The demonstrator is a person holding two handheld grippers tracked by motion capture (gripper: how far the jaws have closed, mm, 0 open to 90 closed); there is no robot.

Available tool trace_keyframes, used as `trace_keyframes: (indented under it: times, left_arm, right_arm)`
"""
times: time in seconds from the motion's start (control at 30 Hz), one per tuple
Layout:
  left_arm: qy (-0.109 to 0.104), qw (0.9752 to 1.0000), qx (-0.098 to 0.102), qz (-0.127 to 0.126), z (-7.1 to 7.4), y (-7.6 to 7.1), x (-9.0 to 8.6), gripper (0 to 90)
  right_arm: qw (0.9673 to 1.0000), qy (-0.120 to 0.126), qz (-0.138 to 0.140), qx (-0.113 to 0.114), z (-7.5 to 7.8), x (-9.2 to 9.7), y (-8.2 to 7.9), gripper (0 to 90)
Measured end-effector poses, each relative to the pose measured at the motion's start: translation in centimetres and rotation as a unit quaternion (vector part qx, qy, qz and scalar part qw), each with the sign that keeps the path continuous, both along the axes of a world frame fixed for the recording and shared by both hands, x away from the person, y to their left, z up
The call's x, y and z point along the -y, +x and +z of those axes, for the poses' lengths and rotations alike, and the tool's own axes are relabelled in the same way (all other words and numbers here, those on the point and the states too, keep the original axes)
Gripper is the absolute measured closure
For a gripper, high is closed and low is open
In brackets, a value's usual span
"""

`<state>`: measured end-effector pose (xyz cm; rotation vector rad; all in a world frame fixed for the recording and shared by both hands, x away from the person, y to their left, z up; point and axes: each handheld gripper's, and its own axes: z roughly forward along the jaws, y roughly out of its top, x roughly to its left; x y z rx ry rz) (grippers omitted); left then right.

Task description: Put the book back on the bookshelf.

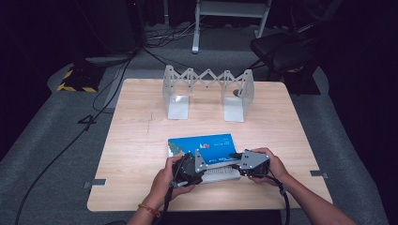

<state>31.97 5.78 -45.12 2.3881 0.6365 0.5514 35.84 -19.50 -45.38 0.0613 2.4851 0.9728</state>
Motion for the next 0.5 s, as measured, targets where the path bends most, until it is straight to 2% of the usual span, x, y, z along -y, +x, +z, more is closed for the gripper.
trace_keyframes:
  times: [0.07, 0.17, 0.27, 0.3, 0.33, 0.4, 0.43, 0.5]
  left_arm:
    - [0.019, 0.9995, 0.017, -0.017, 0.2, -0.1, 0.0, 59.1]
    - [0.011, 0.9995, 0.008, -0.03, 0.3, 0.3, -0.4, 63.7]
    - [0.001, 0.9993, 0.001, -0.038, 0.1, 0.5, -0.7, 64.3]
    - [-0.003, 0.9992, -0.001, -0.041, 0.1, 0.5, -0.8, 64.4]
    - [-0.01, 0.9991, -0.004, -0.042, 0.1, 0.7, -1.0, 64.5]
    - [-0.023, 0.9988, -0.012, -0.042, 0.3, 0.9, -1.4, 64.8]
    - [-0.029, 0.9985, -0.016, -0.043, 0.3, 1.0, -1.5, 65.1]
    - [-0.039, 0.9979, -0.026, -0.046, 0.4, 1.4, -1.8, 65.0]
  right_arm:
    - [1.0, 0.004, 0.005, -0.001, 0.0, 0.1, 0.2, 64.1]
    - [0.9991, 0.033, 0.013, -0.023, -0.1, 0.6, 0.9, 59.6]
    - [0.995, 0.07, 0.034, -0.064, -0.6, 1.4, 2.0, 55.3]
    - [0.9939, 0.074, 0.037, -0.073, -0.8, 1.7, 2.4, 53.4]
    - [0.9938, 0.074, 0.035, -0.075, -1.0, 1.9, 2.8, 52.6]
    - [0.991, 0.093, 0.037, -0.088, -1.1, 2.5, 3.5, 54.1]
    - [0.9899, 0.103, 0.042, -0.089, -1.1, 2.8, 3.6, 56.0]
    - [0.9905, 0.101, 0.05, -0.078, -1.0, 3.0, 3.7, 59.3]
